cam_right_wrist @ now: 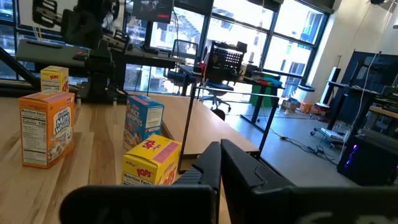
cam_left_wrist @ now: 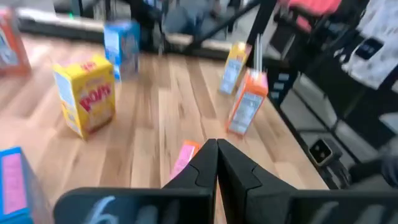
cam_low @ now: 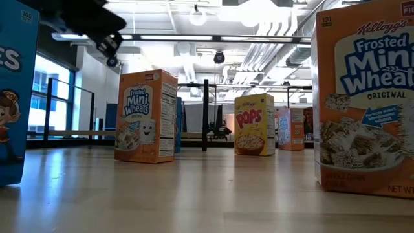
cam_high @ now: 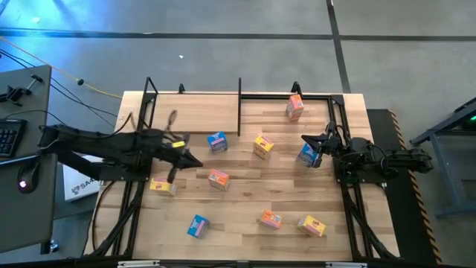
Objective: Stack cereal on shelf
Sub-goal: Put the middle orange cereal box on the shelf
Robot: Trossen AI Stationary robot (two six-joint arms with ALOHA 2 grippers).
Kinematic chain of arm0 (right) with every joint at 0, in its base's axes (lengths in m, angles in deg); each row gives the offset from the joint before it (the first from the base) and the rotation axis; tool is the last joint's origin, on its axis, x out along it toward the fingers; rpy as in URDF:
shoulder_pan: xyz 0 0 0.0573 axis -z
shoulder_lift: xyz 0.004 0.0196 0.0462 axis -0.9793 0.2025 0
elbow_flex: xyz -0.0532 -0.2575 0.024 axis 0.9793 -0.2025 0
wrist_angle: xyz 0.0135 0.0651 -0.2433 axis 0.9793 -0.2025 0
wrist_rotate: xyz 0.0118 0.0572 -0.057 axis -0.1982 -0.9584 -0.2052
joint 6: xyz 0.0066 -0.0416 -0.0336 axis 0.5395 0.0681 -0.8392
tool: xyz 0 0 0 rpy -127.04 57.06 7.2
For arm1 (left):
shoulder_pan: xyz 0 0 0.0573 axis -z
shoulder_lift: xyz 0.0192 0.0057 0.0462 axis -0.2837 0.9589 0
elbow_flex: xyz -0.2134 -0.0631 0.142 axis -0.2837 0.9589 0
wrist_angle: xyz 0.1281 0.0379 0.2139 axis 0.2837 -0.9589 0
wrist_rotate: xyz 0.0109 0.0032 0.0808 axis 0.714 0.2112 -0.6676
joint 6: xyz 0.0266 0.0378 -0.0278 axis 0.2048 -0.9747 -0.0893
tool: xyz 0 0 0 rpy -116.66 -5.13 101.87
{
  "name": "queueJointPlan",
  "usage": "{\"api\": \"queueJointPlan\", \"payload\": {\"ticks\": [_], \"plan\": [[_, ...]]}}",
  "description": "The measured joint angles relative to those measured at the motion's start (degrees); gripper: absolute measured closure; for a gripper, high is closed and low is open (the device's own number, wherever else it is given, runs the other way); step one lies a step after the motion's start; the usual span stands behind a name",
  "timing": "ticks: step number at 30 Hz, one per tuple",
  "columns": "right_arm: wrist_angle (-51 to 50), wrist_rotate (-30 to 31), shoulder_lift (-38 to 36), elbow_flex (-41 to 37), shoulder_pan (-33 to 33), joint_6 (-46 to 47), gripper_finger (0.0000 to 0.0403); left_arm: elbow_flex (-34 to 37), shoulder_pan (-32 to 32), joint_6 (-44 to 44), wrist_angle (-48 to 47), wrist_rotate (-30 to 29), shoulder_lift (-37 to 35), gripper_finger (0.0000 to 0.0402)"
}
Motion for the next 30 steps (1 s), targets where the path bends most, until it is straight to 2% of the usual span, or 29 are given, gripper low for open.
{"api": "queueJointPlan", "payload": {"ticks": [3,7,14,20,24,30], "plan": [[0.0,0.0,0.0,0.0,0.01,0.0,0.0403,-6.24,0.61,-0.35,-5.76,-0.06,6.11,0.0394],[0.02,0.0,0.0,-0.02,0.02,0.0,0.0403,-15.09,1.07,-3.63,-15.22,-0.26,13.05,0.036],[0.0,0.0,0.0,0.0,0.02,-0.02,0.0403,-31.29,1.74,-5.13,-34.07,0.15,27.35,0.0248],[0.0,0.0,0.0,-0.02,0.01,0.0,0.0403,-43.8,4.4,-9.52,-42.94,-2.99,37.94,0.0161],[0.0,0.0,0.0,0.0,0.02,0.0,0.0403,-47.63,6.1,-12.06,-47.53,-6.69,43.44,0.0139],[0.0,0.0,-0.02,-0.02,0.02,-0.02,0.0403,-47.97,7.1,-12.35,-49.74,-12.18,48.18,0.0135]]}}
